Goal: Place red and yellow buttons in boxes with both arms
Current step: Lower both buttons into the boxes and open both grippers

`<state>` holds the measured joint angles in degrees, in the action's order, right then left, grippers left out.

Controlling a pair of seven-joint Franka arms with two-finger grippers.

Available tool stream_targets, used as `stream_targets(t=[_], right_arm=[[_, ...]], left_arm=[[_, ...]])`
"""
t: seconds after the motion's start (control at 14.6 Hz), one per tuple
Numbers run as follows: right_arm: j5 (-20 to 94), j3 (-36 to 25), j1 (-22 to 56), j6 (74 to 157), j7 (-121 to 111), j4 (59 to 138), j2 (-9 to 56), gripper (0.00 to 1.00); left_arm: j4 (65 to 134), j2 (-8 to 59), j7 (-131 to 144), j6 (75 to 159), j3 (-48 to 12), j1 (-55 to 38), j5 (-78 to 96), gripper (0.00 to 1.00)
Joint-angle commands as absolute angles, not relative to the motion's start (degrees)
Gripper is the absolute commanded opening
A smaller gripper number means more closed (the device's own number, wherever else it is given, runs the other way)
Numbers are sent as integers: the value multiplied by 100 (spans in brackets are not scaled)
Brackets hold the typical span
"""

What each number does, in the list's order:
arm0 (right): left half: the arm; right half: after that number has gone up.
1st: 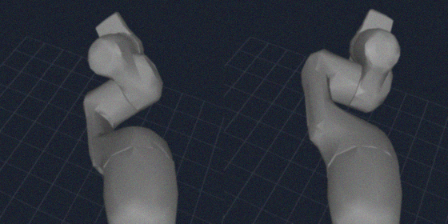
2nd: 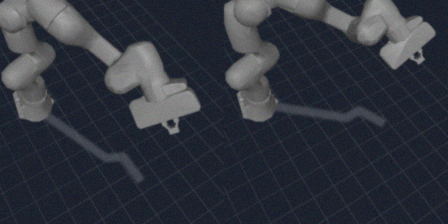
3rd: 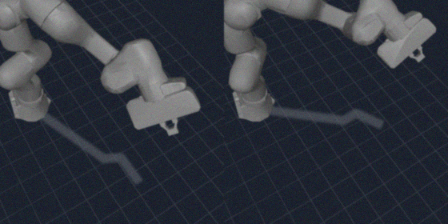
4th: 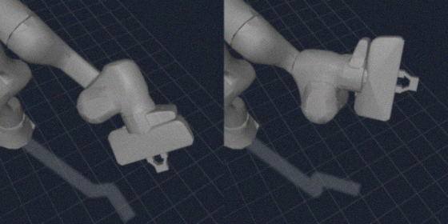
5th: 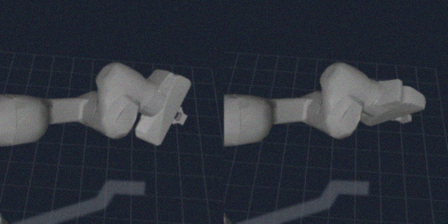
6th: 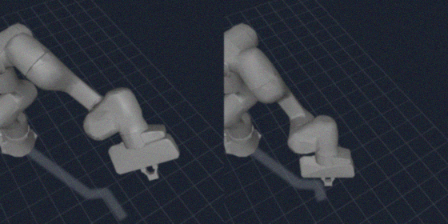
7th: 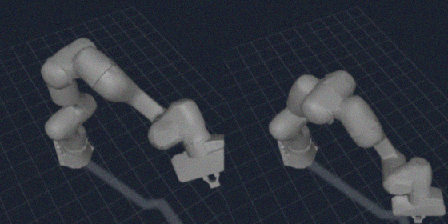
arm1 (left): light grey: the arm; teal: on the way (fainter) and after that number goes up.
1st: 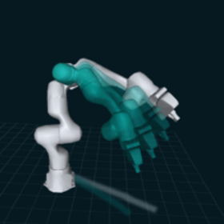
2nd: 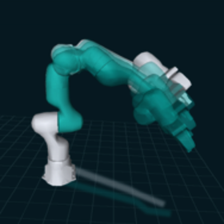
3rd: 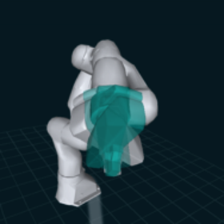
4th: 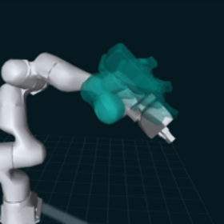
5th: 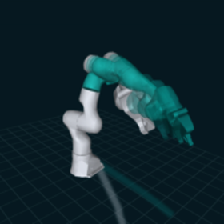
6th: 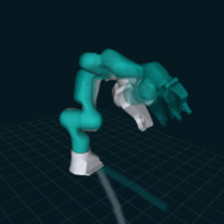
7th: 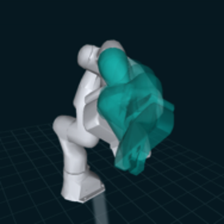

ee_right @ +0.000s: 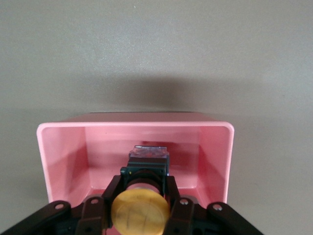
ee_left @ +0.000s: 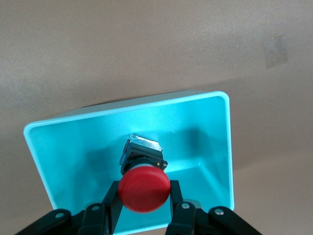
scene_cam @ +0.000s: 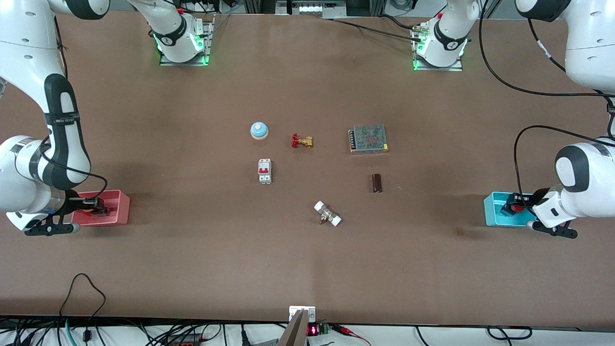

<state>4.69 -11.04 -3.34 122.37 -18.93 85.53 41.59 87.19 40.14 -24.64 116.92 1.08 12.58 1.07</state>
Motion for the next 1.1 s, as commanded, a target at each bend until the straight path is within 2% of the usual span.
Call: stream_targets(t=[0.0, 0.14, 0.21, 0.27, 0.41, 0.55, 0.62, 0.82, 1.03], right_arm=[[518, -1037, -387, 12313, -2039, 8604, 4157, 36], [519, -1037, -387, 12313, -2030, 8604, 4166, 41], [519, -1037, -378, 12313, -2030, 8604, 4166, 53], [519, -1037, -378, 12313, -2022, 8604, 4157, 61], [519, -1037, -378, 12305, -2021, 8604, 4157, 82], [519, -1037, -369, 12296, -2022, 8604, 4157, 96], [519, -1037, -352, 12244, -2030, 8604, 4140, 100], [519, -1037, -378, 11840, -2030, 8570, 3868, 100], [510, -1028, -352, 11655, -2030, 8569, 3535, 100]], left_arm=[[8604, 4043, -2294, 11672, 70, 1239, 79, 62], [8509, 3982, -2259, 11672, 35, 1248, 88, 66], [8247, 3973, -2146, 11628, 35, 1248, 53, 69], [8140, 3955, -2031, 11602, 26, 1248, 9, 73], [8121, 3754, -1882, 11602, 0, 1152, 0, 83], [8121, 3526, -1365, 11602, 9, 968, -9, 87], [8121, 3385, -1066, 11593, 26, 845, -17, 89], [8156, 2972, -660, 11330, 44, 607, -18, 96], [8183, 2506, -370, 10970, 0, 519, -114, 98]])
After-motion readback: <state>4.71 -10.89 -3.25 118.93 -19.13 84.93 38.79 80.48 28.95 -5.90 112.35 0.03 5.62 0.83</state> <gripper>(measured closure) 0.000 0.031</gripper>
